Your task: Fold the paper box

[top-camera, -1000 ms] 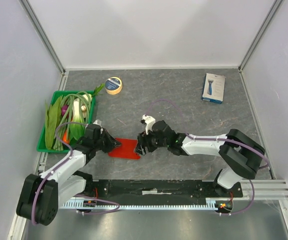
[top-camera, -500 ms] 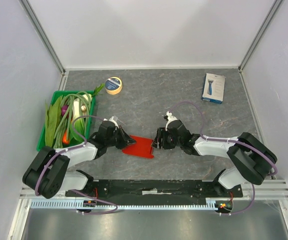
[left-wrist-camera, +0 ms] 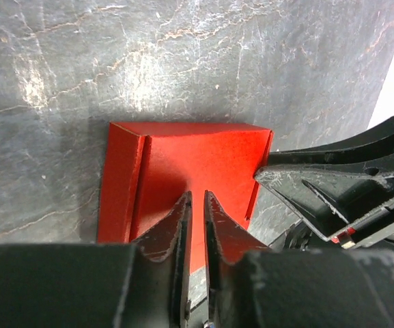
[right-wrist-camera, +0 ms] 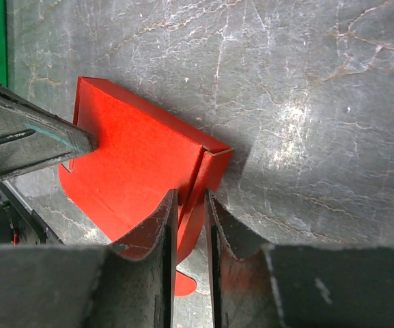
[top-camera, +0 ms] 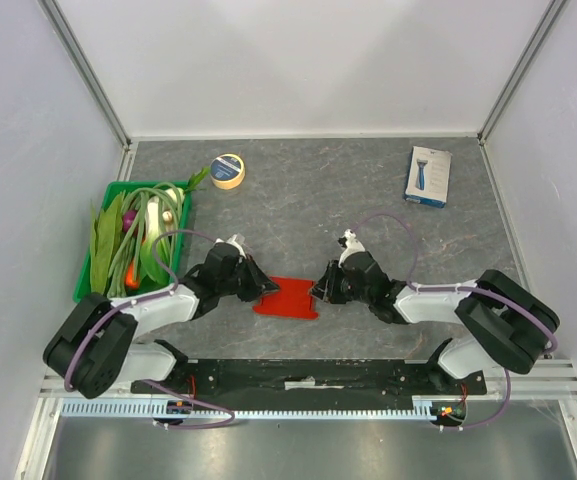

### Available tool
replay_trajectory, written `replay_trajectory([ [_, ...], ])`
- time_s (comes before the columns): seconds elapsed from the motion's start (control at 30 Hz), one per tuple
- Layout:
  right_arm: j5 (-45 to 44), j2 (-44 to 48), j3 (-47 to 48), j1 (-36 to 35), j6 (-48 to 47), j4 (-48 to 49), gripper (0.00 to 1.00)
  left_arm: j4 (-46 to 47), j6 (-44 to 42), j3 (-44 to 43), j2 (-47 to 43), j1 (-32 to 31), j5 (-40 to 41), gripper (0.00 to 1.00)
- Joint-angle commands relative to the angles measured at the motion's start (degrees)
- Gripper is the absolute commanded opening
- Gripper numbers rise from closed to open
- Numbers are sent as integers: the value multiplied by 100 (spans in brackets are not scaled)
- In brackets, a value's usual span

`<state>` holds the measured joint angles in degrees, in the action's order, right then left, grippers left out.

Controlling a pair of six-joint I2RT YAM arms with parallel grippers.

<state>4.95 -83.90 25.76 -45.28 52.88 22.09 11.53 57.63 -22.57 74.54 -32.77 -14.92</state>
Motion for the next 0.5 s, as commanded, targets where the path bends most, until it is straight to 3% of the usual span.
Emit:
replay_trajectory([
  [0.0, -811, -38, -492, -95, -94, 331, 24, -554, -550, -300, -326, 17, 33, 23],
  [0.1, -899, -276, -607, -95, -103, 498, 21, -783, -831, -467, -738, 96, -195, 41],
  [0.13, -908, -346, -659, -95, -77, 551, 21, -1088, -954, -511, -1096, 139, -144, 54],
  [0.23, -961, -338, -800, -87, 64, 692, 20, -2071, -1279, -678, -1582, 306, 75, 68],
  [0.37, -1057, -189, -915, -52, 126, 657, 18, -2752, -1412, -592, -1978, 623, -11, 70],
  [0.47, -1075, -136, -1002, 1, 196, 657, 17, -2622, -1307, -276, -1822, 702, -64, 72],
])
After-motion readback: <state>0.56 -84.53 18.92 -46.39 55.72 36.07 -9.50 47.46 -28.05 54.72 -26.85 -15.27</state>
